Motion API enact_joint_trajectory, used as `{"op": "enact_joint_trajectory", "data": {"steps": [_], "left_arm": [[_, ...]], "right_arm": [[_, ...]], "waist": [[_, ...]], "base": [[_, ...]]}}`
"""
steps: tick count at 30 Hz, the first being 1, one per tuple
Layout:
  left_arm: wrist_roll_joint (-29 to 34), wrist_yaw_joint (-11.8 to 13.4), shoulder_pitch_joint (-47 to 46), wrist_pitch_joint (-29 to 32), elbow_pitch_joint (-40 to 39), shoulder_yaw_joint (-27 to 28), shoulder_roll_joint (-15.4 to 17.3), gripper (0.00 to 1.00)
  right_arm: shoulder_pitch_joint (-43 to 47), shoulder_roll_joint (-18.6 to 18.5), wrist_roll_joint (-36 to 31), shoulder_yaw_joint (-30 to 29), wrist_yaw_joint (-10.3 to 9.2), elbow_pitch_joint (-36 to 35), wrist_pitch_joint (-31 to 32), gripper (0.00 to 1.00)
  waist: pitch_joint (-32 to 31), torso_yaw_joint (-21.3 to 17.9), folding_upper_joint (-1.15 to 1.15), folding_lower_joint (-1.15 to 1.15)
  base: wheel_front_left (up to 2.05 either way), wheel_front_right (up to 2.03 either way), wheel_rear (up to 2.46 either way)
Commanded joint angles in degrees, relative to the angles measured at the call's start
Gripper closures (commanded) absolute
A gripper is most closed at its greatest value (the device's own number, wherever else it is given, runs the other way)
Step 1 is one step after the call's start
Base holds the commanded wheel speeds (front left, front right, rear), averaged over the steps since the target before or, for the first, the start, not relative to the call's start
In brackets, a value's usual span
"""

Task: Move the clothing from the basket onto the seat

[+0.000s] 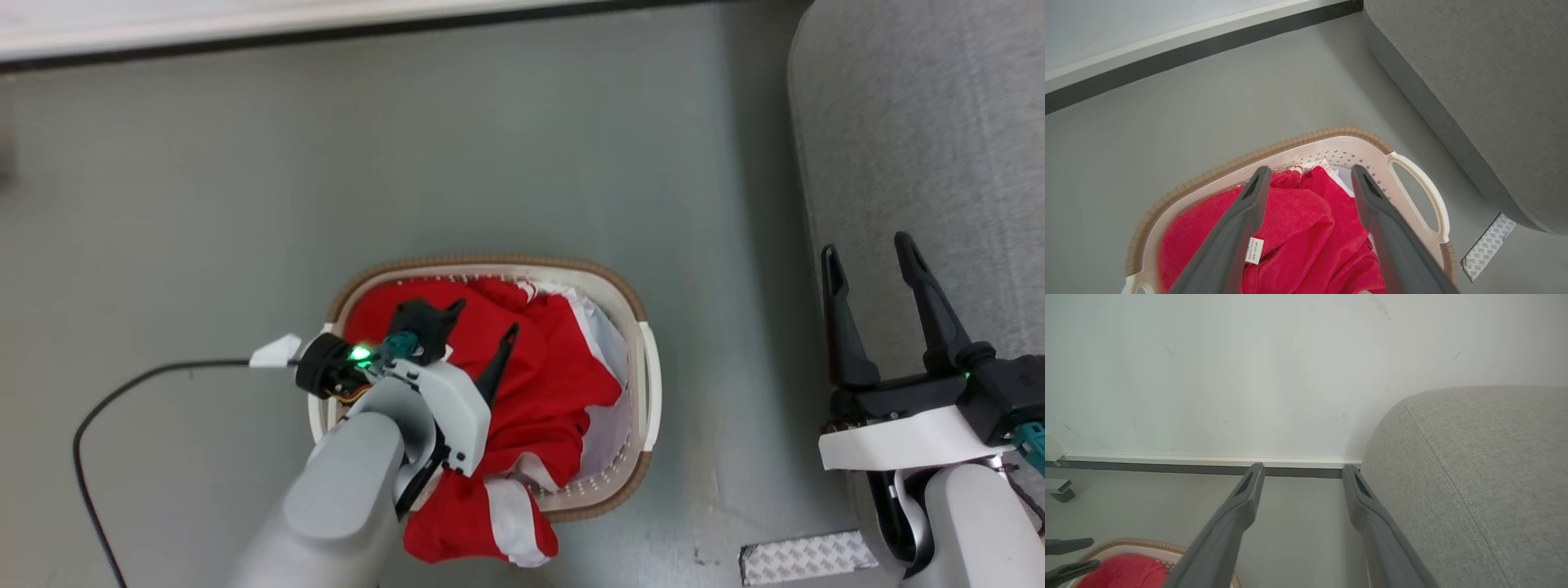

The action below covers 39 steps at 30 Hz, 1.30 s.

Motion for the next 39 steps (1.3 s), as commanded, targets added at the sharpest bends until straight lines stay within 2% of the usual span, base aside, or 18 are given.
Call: {"op": "enact_joint_trajectory", "data": {"steps": [1,7,15,28,39], "left_arm": [[-1.2,-0.1,-1.1,0.4,0.9,-0.7,0.4,0.0],[-6.3,1.1,-5.9,2.2,4.3,-7.3,0.4,0.0],[-9.6,3.0,-11.4,1.6,7.3,-14.6,0.4,0.0],[-13.4,5.3,-17.8,1.0,14.0,-19.7,0.4,0.0],[-16.6,6.0,-20.7,0.5,17.8,-21.8,0.4,0.0]], "right_arm": [[-0.8,-0.2,-0.5,-0.2,-0.12,-0.5,0.0,0.0],[-1.6,-0.2,-1.4,-0.6,-0.12,-2.4,0.0,0.0],[-2.9,-0.2,-1.0,-0.3,-0.12,-4.6,0.0,0.0],[-3.4,-0.2,-0.2,-0.2,-0.12,-7.4,0.0,0.0],[-2.8,-0.2,0.6,0.4,-0.12,-9.1,0.0,0.0]], "waist": [[2.8,0.3,0.0,-0.01],[7.2,0.7,0.0,-0.01],[12.5,0.0,0.0,-0.01],[18.5,-1.5,0.0,-0.01],[21.2,-2.7,0.0,-0.01]], "base": [[0.0,0.0,0.0],[0.0,0.0,0.0],[0.0,0.0,0.0],[0.0,0.0,0.0],[0.0,0.0,0.0]]}}
